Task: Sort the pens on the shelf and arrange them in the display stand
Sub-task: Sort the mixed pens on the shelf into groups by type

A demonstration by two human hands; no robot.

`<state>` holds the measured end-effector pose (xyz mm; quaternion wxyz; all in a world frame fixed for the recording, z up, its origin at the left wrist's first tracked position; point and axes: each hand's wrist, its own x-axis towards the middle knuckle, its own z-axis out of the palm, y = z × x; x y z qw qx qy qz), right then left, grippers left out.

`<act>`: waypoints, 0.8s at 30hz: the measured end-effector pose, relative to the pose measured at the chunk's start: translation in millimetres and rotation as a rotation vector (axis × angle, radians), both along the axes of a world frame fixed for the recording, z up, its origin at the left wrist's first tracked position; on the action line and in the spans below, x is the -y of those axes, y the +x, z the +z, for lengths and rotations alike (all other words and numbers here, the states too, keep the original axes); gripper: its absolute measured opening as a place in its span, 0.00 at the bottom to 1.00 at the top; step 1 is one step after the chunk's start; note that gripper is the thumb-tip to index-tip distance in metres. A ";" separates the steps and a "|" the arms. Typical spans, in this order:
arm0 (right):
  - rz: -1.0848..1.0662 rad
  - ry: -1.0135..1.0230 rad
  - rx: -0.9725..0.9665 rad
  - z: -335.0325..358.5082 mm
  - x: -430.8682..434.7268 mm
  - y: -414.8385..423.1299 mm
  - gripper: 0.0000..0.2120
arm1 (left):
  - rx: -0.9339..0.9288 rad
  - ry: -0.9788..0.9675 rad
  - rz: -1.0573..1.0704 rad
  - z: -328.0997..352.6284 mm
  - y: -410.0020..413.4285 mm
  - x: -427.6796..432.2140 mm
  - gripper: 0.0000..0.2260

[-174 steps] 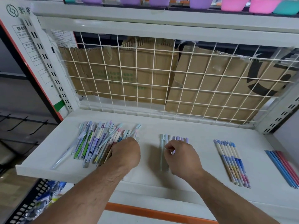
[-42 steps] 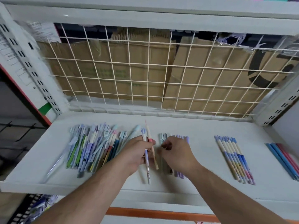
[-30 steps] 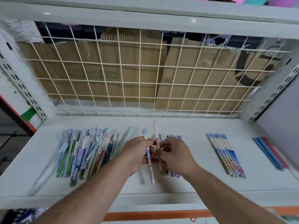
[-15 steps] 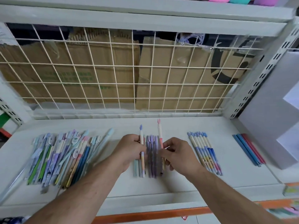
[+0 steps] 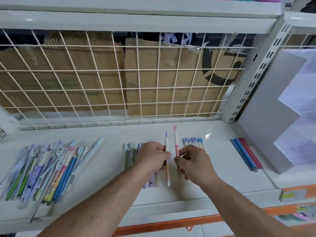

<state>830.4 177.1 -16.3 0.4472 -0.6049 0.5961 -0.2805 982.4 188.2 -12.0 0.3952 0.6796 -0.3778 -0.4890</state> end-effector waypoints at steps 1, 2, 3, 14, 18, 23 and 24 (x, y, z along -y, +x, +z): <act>-0.021 -0.004 -0.013 -1.0 1.7 -8.6 0.02 | 0.018 0.012 0.000 -0.9 -8.5 3.7 0.03; -0.035 -0.006 -0.024 -1.6 3.0 -16.8 0.02 | 0.029 0.022 -0.002 -2.2 -16.7 7.5 0.03; -0.046 -0.004 -0.028 -2.2 4.1 -24.5 0.02 | 0.031 0.030 -0.011 -3.4 -24.6 11.3 0.03; -0.106 -0.040 -0.080 -2.4 15.2 -82.1 0.03 | 0.195 0.014 -0.035 -16.1 -86.3 37.6 0.07; -0.097 -0.024 -0.092 0.1 17.6 -93.1 0.03 | 0.308 -0.015 -0.076 -14.8 -97.7 39.3 0.09; -0.086 -0.002 -0.061 2.6 16.3 -102.8 0.02 | 0.347 -0.056 -0.042 -15.9 -103.8 42.5 0.10; -0.083 -0.001 -0.060 2.8 16.2 -104.2 0.03 | 0.352 -0.053 -0.032 -16.1 -104.5 42.9 0.11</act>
